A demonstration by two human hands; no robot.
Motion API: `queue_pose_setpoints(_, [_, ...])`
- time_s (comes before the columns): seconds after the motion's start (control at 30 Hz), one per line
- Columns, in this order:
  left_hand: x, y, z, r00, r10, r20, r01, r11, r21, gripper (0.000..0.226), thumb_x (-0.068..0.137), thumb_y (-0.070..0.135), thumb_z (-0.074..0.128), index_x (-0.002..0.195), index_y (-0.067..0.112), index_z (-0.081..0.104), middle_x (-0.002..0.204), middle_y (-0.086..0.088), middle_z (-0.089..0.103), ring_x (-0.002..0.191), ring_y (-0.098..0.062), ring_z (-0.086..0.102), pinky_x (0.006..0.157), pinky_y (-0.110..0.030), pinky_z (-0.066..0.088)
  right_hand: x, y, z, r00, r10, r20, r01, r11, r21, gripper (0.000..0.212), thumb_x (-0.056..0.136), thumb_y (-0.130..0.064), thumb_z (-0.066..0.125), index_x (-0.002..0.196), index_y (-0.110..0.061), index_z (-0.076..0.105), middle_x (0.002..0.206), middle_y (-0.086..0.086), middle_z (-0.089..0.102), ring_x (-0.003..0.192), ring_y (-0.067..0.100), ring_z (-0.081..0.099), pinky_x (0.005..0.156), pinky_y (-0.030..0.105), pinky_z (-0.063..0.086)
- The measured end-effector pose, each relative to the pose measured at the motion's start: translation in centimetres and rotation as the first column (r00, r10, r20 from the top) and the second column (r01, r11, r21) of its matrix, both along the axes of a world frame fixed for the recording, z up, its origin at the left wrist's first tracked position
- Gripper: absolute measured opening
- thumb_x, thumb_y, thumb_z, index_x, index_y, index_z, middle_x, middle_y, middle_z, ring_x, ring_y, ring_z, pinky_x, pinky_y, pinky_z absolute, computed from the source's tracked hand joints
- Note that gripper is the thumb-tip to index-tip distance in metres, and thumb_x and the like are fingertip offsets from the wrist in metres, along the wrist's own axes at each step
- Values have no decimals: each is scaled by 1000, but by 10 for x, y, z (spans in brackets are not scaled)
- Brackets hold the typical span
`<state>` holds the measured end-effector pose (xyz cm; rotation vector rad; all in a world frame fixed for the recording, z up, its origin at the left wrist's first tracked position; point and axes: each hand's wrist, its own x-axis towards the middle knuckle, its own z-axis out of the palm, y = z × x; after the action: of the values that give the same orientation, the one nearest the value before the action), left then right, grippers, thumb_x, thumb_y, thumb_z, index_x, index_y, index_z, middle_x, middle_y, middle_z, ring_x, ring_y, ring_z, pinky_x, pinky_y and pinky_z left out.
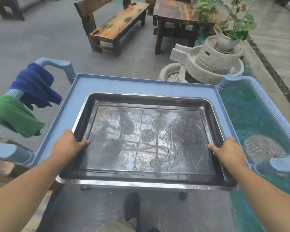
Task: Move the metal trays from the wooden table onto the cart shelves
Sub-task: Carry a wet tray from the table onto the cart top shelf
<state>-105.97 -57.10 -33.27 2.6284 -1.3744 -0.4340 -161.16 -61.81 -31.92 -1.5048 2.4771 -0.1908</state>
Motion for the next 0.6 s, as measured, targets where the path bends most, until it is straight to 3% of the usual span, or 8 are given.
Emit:
queue_pose_setpoints(0.17, [12,-45,-11,999,11,-32,-11,1000,17,63,76,58,76,93,11,37,76,-9,54,67,-33,55,54,-40,42,14,-37,-8,999,-27,-32,27,1000,15,69,76,-57,75,104,-2,43,63,2,46,66,30,49,49,34,33])
queue_pose_setpoints(0.47, [21,-86,-22,1000,1,-18,-1,1000,-11,65,74,62,75,92,13,34,71,-7,51,59,-26,49,48,-35,34,20,-77,-29,1000,-29,-5,29,1000,8,68,77,-56,75,105,-4,41,63,0,41,68,31,47,56,38,39])
queue_pose_setpoints(0.6, [20,-89,-26,1000,16,-14,-16,1000,-17,66,75,61,75,93,12,34,71,-8,51,59,-29,49,48,-35,34,17,-88,-32,1000,10,2,-10,1000,-10,64,78,-54,74,101,-8,36,69,6,50,70,35,53,59,40,42])
